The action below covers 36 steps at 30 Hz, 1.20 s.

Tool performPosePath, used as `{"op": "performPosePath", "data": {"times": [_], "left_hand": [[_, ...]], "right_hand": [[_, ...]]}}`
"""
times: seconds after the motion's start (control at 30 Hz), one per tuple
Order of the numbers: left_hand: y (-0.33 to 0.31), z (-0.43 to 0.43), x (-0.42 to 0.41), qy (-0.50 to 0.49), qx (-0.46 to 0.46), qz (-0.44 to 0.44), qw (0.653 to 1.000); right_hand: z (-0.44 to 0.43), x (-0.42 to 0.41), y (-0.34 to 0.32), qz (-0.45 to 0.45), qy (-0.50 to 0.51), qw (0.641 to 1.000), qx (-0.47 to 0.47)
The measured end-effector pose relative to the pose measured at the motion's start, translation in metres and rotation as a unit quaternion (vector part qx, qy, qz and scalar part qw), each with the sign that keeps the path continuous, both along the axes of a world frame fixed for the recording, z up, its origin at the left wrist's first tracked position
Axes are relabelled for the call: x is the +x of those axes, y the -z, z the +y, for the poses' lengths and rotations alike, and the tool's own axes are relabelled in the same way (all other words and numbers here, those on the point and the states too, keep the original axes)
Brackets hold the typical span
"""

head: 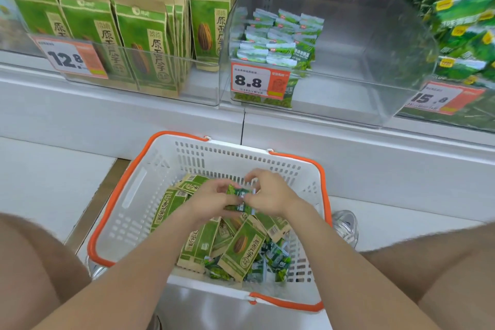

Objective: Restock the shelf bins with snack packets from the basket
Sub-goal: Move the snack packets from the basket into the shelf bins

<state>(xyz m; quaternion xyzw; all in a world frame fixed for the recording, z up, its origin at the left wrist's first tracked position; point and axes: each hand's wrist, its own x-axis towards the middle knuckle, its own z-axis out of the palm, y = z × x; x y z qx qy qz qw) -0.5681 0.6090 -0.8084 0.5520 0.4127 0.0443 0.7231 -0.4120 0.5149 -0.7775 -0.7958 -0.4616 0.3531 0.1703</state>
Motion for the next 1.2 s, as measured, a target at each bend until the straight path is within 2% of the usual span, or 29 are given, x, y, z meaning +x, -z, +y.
{"op": "performPosePath", "data": {"times": [0.1, 0.17, 0.27, 0.33, 0.4, 0.47, 0.53, 0.6, 0.67, 0.73, 0.8, 0.9, 0.97, 1.0, 1.03, 1.13, 1.2], "left_hand": [[-0.023, 0.008, 0.009, -0.104, -0.036, -0.083, 0.99], [-0.037, 0.013, 0.011, -0.115, -0.044, -0.111, 0.986], [-0.051, 0.019, 0.013, -0.102, -0.047, -0.142, 0.983], [-0.056, 0.021, 0.015, -0.125, -0.054, -0.17, 0.976], [-0.059, 0.021, 0.019, -0.16, -0.056, -0.192, 0.967], [-0.065, 0.019, 0.023, -0.184, -0.043, -0.206, 0.96], [-0.077, 0.016, 0.027, -0.187, 0.0, -0.211, 0.959], [-0.094, 0.013, 0.032, -0.176, 0.079, -0.205, 0.959], [-0.113, 0.011, 0.038, -0.172, 0.183, -0.211, 0.945], [-0.13, 0.01, 0.045, -0.181, 0.29, -0.228, 0.912], [-0.146, 0.011, 0.05, -0.186, 0.411, -0.215, 0.866], [-0.169, 0.013, 0.058, -0.152, 0.598, -0.179, 0.766], [-0.181, 0.017, 0.066, -0.108, 0.667, -0.174, 0.717], [-0.186, 0.02, 0.071, -0.081, 0.691, -0.172, 0.697], [-0.19, 0.024, 0.077, -0.053, 0.713, -0.165, 0.68], [-0.197, 0.036, 0.094, 0.042, 0.763, -0.087, 0.639], [-0.198, 0.041, 0.104, 0.08, 0.777, -0.018, 0.624]], "right_hand": [[0.01, 0.009, -0.02, 0.152, 0.144, 0.973, 0.102], [0.015, 0.014, -0.033, 0.182, 0.209, 0.944, 0.181], [0.02, 0.021, -0.042, 0.221, 0.249, 0.911, 0.245], [0.023, 0.021, -0.044, 0.272, 0.261, 0.888, 0.264], [0.024, 0.018, -0.046, 0.285, 0.266, 0.878, 0.28], [0.026, 0.013, -0.05, 0.237, 0.247, 0.889, 0.303], [0.027, 0.005, -0.056, 0.126, 0.226, 0.902, 0.345], [0.026, -0.005, -0.066, -0.011, 0.209, 0.891, 0.403], [0.025, -0.014, -0.081, -0.148, 0.176, 0.86, 0.456], [0.029, -0.015, -0.101, -0.209, 0.16, 0.815, 0.516], [0.034, -0.009, -0.13, -0.198, 0.19, 0.775, 0.569], [0.043, 0.016, -0.171, -0.194, 0.263, 0.715, 0.619], [0.049, 0.043, -0.192, -0.207, 0.305, 0.695, 0.617], [0.052, 0.059, -0.199, -0.212, 0.321, 0.705, 0.596], [0.056, 0.077, -0.204, -0.218, 0.332, 0.729, 0.557], [0.068, 0.127, -0.212, -0.221, 0.332, 0.839, 0.37], [0.076, 0.15, -0.21, -0.212, 0.313, 0.891, 0.251]]}}
